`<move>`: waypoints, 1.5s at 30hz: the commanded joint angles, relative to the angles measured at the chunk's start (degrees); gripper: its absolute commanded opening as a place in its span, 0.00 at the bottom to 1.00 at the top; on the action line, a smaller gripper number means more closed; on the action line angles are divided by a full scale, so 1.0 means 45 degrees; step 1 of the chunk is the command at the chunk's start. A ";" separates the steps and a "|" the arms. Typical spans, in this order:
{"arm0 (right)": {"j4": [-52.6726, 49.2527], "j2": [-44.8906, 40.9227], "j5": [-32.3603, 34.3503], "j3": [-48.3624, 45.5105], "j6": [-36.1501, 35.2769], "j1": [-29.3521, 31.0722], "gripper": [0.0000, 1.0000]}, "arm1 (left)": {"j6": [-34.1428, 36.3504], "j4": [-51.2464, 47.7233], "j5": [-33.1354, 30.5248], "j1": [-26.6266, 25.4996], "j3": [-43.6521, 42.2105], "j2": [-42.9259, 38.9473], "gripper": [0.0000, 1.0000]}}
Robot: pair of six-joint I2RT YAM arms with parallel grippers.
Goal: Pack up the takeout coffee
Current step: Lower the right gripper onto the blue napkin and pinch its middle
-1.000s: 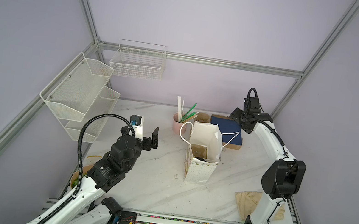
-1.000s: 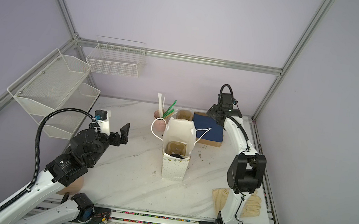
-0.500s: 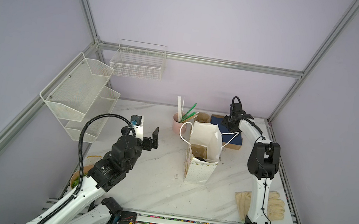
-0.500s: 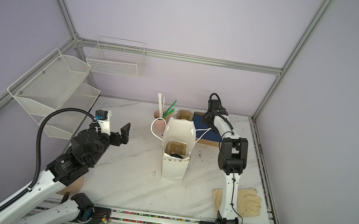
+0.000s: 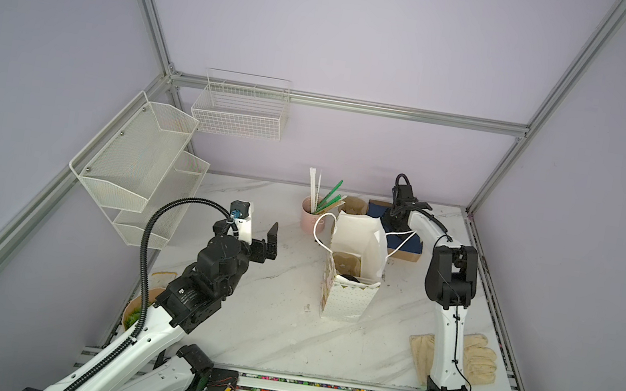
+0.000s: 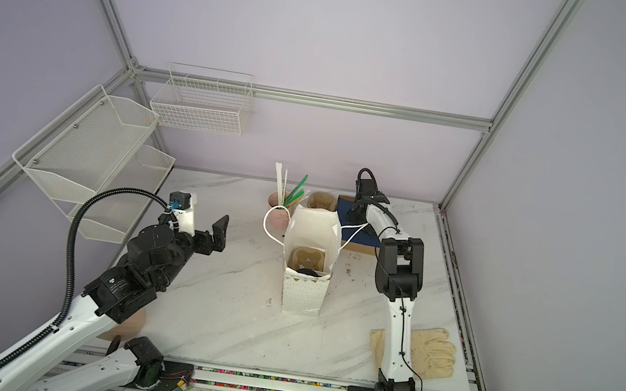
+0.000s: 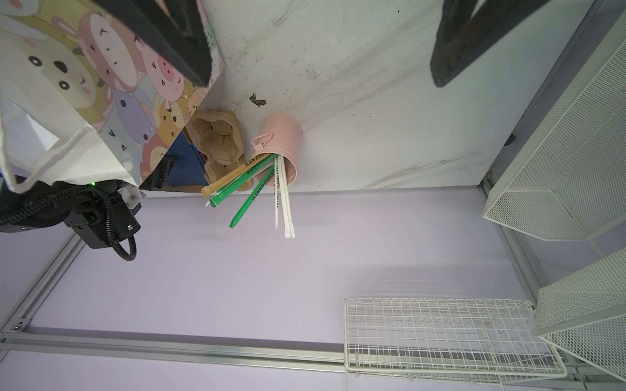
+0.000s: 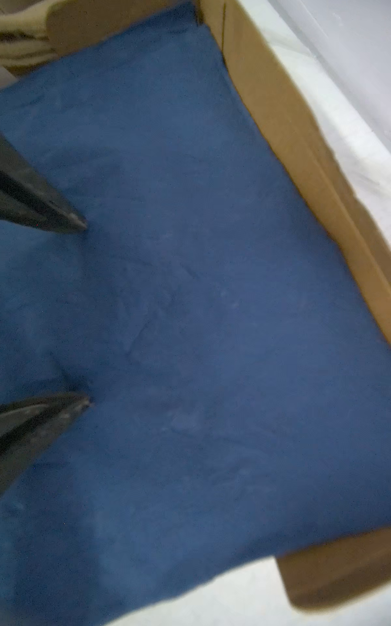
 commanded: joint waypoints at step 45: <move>0.0764 -0.0407 -0.1013 -0.0774 -0.0009 0.0049 0.24 | 0.0441 0.0650 0.0258 0.0038 -0.0458 0.0204 1.00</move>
